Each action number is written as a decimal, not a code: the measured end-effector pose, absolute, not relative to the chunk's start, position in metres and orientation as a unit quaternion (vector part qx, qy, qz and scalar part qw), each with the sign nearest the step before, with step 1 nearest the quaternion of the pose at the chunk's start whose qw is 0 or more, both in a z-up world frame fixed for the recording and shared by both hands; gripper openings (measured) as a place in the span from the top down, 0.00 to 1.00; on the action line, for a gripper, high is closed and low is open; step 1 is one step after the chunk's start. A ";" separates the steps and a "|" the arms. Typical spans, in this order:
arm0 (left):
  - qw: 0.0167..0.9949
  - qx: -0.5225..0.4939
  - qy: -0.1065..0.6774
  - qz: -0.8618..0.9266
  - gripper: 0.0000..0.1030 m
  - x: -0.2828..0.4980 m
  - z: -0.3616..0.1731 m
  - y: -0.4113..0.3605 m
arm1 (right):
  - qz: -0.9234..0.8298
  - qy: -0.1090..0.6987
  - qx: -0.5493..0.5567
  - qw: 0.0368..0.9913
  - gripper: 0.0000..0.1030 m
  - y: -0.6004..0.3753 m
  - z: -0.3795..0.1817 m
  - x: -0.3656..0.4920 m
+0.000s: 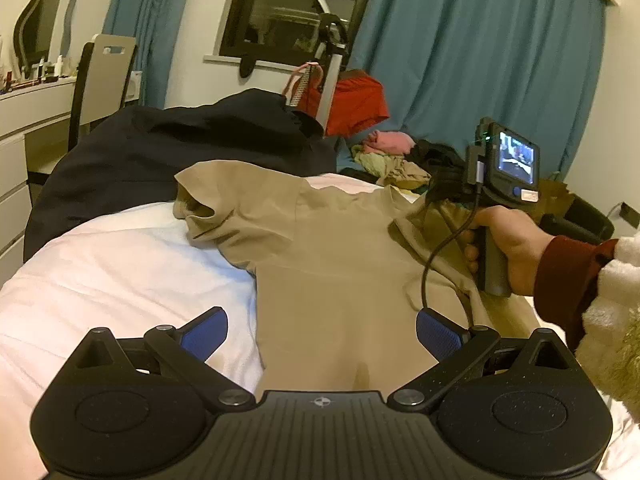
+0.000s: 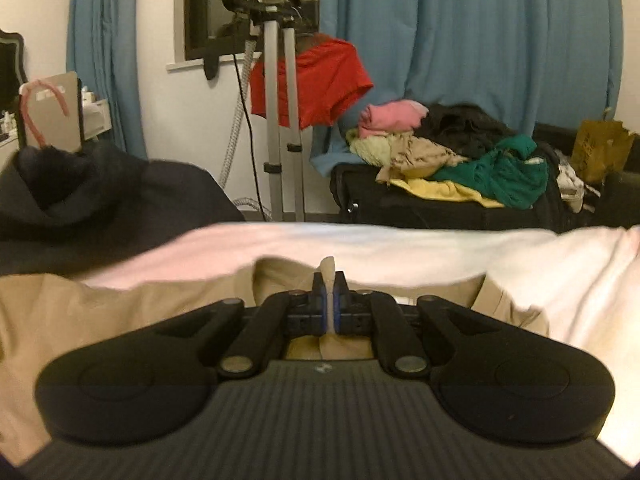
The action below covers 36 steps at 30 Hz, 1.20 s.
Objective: Fold clothes
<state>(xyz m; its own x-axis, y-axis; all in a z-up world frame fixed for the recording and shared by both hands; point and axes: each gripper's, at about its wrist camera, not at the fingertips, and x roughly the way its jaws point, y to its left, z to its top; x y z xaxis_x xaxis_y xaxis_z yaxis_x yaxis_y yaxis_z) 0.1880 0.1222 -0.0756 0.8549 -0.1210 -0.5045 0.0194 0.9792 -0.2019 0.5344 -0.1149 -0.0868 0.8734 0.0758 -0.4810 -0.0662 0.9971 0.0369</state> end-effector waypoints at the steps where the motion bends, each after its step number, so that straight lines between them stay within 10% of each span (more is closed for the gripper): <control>1: 0.958 -0.093 0.267 -0.038 0.01 0.189 -0.077 0.120 | 0.034 0.257 0.023 0.966 0.92 -0.117 -0.089 0.536; 2: 0.958 -0.092 0.267 -0.039 0.01 0.189 -0.078 0.118 | 0.033 0.263 0.037 0.964 0.88 -0.120 -0.090 0.536; 5: 0.960 -0.084 0.265 -0.035 0.02 0.191 -0.078 0.114 | 0.036 0.257 0.058 0.964 0.19 -0.125 -0.079 0.515; 6: 0.963 -0.068 0.260 -0.028 0.02 0.188 -0.076 0.110 | 0.036 0.253 0.054 0.965 0.15 -0.125 -0.072 0.503; 36: 0.975 -0.028 0.217 -0.030 0.02 0.039 0.014 0.039 | 0.058 0.161 0.130 0.977 0.15 -0.211 -0.005 0.105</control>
